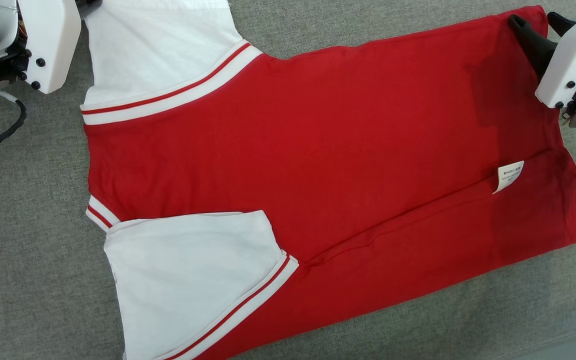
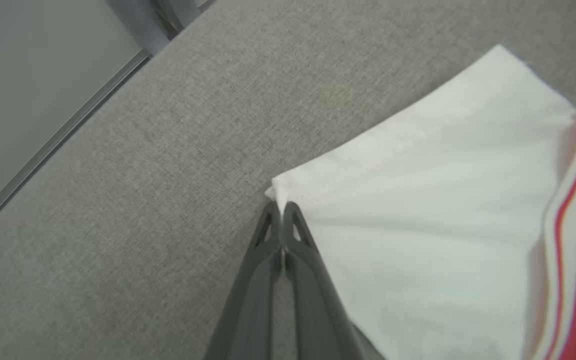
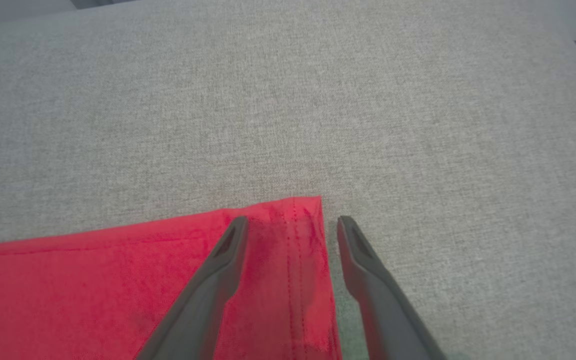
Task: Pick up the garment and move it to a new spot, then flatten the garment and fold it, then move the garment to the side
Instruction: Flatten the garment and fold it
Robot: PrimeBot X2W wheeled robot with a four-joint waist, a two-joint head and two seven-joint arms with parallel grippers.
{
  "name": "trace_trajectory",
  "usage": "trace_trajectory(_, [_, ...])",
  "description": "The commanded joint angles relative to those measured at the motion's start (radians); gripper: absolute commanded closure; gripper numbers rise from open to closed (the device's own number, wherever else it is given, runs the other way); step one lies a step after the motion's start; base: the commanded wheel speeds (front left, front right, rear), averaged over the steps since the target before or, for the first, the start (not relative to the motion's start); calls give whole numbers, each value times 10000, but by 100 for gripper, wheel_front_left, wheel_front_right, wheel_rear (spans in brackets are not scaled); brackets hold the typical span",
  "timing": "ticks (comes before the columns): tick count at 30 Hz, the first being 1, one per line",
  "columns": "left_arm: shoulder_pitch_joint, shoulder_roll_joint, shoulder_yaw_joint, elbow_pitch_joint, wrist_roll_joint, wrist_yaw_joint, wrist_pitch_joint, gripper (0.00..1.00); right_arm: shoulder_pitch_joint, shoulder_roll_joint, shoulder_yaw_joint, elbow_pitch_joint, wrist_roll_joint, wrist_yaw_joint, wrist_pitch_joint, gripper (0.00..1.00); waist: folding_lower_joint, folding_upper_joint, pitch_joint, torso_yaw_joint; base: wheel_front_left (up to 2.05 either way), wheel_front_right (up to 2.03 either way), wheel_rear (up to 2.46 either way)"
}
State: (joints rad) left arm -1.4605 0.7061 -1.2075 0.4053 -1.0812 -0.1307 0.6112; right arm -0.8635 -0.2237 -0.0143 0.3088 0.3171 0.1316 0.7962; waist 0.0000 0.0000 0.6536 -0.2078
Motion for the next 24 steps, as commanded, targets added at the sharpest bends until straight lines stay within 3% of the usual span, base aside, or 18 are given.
trace_trajectory(1, [-142,12,-55,83,-95,15,-39,100,-125,17,26,77,79,-19,-59,24,0,0,0,28,0,0,0])
trace_trajectory(3, [-176,14,-116,98,-114,15,-34,100,-197,-2,39,141,94,-19,-68,51,0,0,4,54,0,0,0])
trace_trajectory(4, [-192,20,-141,96,-116,15,-37,100,-228,-11,51,172,98,-19,-80,54,0,0,10,68,0,0,0])
trace_trajectory(6, [-230,38,-184,94,-153,15,-44,100,-260,-31,67,223,111,-19,-89,85,0,0,28,96,0,0,0])
trace_trajectory(7, [-230,38,-184,94,-153,15,-44,100,-260,-31,67,223,111,-19,-89,85,0,0,28,96,0,0,0])
trace_trajectory(8, [-239,47,-204,89,-169,15,-50,100,-296,-44,67,249,124,-19,-96,100,0,0,37,109,0,0,0])
trace_trajectory(15, [-368,122,-329,-11,-9,15,-492,100,-565,-256,89,168,105,-19,-410,100,0,0,75,173,0,0,0])
trace_trajectory(24, [-935,-5,-404,-1,512,15,-3132,100,-698,-729,-309,306,504,-19,-1182,100,0,0,-147,469,0,0,0])
